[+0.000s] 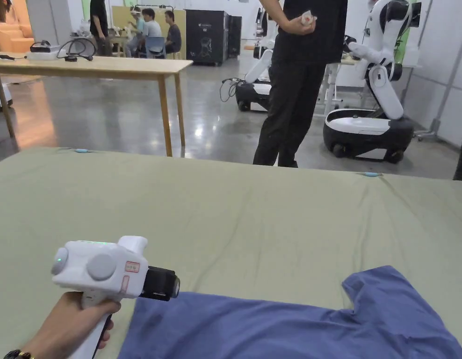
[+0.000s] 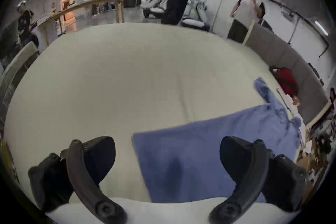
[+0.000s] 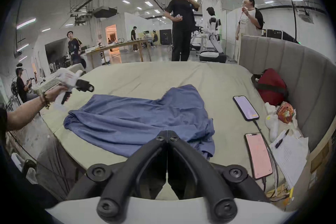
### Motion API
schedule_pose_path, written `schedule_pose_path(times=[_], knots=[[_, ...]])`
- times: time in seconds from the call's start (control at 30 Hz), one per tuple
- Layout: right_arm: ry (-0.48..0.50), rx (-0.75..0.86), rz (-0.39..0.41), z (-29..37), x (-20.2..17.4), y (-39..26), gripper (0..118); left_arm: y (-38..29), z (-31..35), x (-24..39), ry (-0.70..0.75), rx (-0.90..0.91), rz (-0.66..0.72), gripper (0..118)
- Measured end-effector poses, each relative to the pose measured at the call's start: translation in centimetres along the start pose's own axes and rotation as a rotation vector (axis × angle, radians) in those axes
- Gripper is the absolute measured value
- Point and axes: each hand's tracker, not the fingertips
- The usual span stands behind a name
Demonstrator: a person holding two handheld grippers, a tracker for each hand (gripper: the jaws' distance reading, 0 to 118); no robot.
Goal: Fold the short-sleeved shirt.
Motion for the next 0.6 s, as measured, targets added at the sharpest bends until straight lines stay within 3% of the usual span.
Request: schedule_pose_path(times=[0.2, 0.3, 0.37, 0.47, 0.53, 0.6], knots=[[-0.040, -0.043, 0.003, -0.4, 0.3, -0.1, 1, -0.6, -3.6, -0.7, 0.015, -0.098, 0.009, 107], [-0.046, -0.053, -0.012, -0.6, 0.7, 0.1, 1, -1.4, -3.5, 0.4, 0.075, -0.091, -0.096, 99], [-0.054, -0.061, -0.020, -0.9, 0.7, 0.3, 1, -2.0, -2.7, 1.1, 0.083, -0.055, -0.137, 78], [-0.064, -0.080, -0.019, -1.6, 0.7, 0.6, 1, -2.8, -1.3, 2.2, 0.065, -0.003, -0.213, 5], [-0.063, -0.093, -0.012, -2.5, 0.9, 1.0, 1, -3.4, -0.8, 3.4, 0.117, 0.020, -0.264, 5], [-0.064, -0.105, 0.017, -4.1, 1.3, 2.0, 1, -3.5, -0.3, 3.8, 0.075, 0.016, -0.260, 4]])
